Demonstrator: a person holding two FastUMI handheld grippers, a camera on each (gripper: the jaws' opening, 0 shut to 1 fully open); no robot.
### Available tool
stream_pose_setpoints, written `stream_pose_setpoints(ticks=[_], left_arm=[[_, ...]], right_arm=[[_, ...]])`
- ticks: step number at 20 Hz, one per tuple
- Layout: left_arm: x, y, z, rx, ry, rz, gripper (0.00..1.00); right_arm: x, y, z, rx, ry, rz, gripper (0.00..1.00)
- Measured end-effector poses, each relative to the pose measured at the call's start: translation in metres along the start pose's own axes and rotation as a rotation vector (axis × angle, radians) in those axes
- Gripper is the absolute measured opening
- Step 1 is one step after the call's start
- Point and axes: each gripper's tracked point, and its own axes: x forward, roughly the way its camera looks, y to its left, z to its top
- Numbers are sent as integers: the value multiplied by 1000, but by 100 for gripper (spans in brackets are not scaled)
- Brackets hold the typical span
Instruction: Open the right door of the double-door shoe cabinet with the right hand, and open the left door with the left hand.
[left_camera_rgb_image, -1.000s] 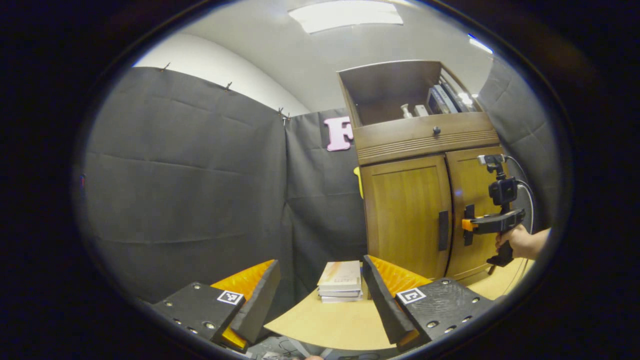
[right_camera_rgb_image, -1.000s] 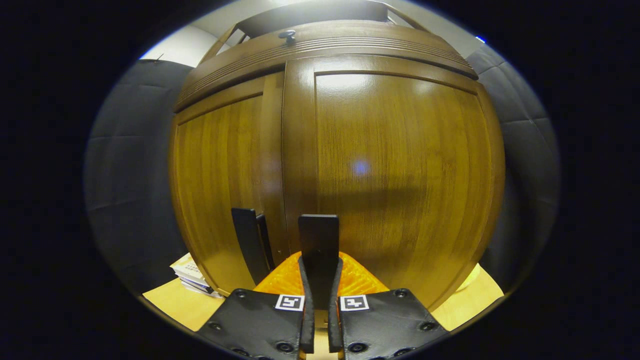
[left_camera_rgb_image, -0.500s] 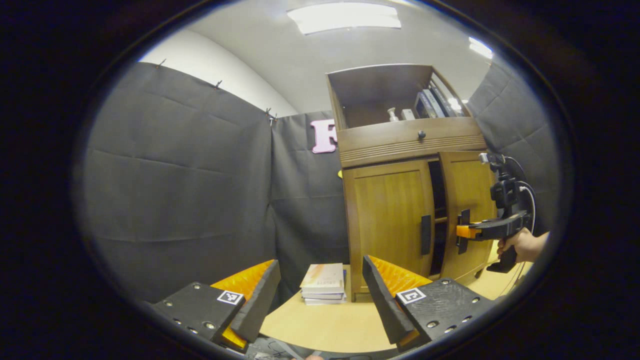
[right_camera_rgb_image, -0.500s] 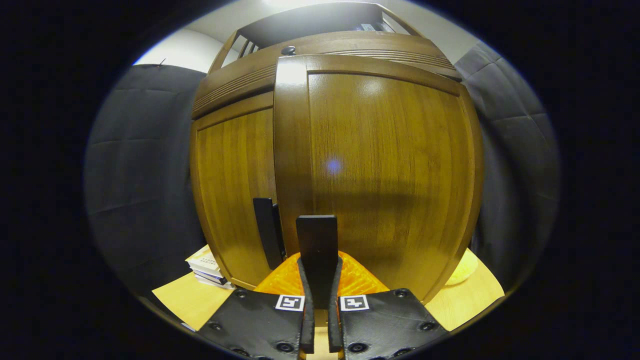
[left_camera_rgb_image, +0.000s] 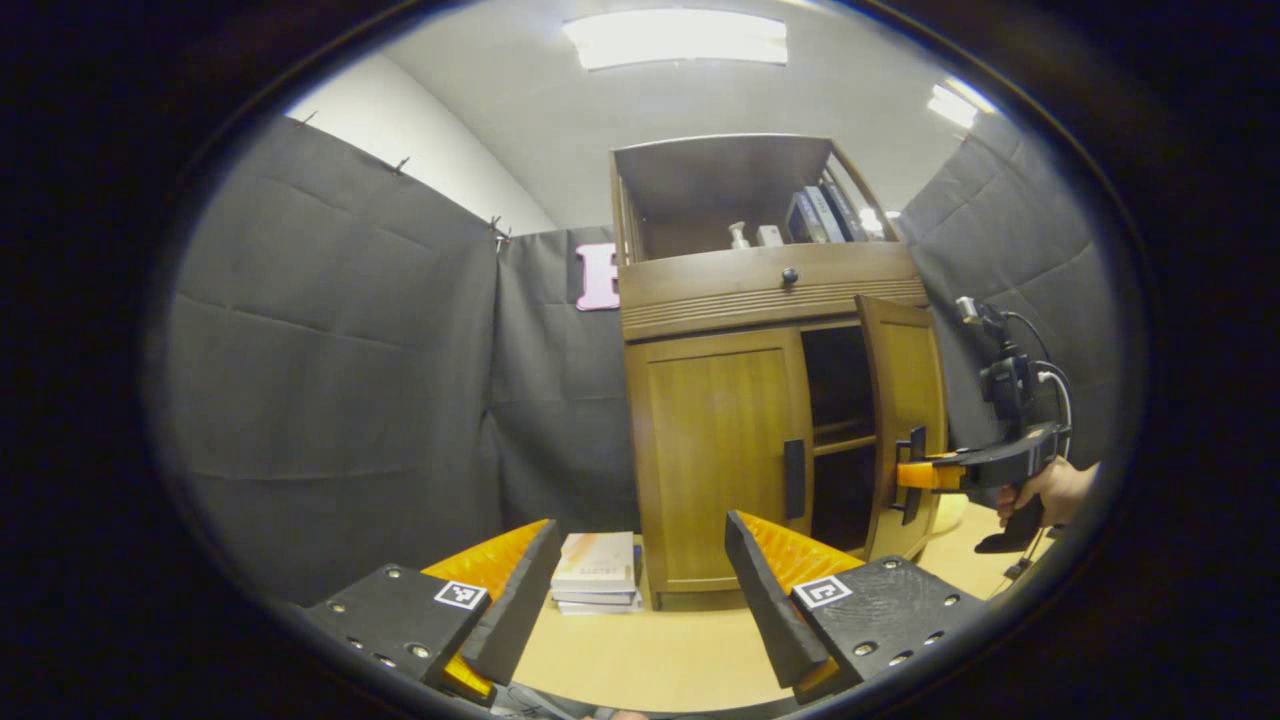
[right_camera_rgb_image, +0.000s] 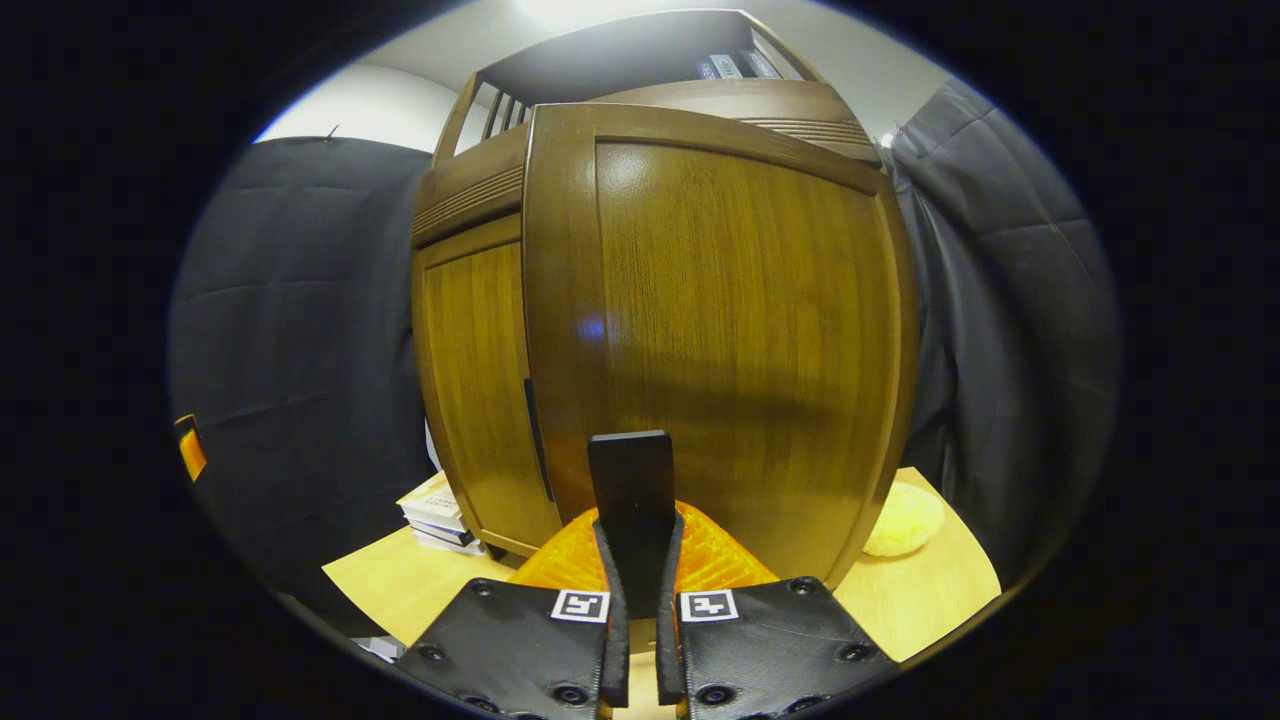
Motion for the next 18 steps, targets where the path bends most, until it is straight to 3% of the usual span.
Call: stream_pose_setpoints(ticks=[3, 10, 18], left_arm=[[10, -23, 0, -3, -4, -42, 95], [26, -61, 7, -3, -14, -126, 96], [39, -107, 12, -10, -11, -215, 96]], right_arm=[[-4, -4, 15, -3, 3, 5, 12], [-12, -12, 14, 11, -3, 1, 9], [-51, -53, 6, 30, -3, -40, 12]])
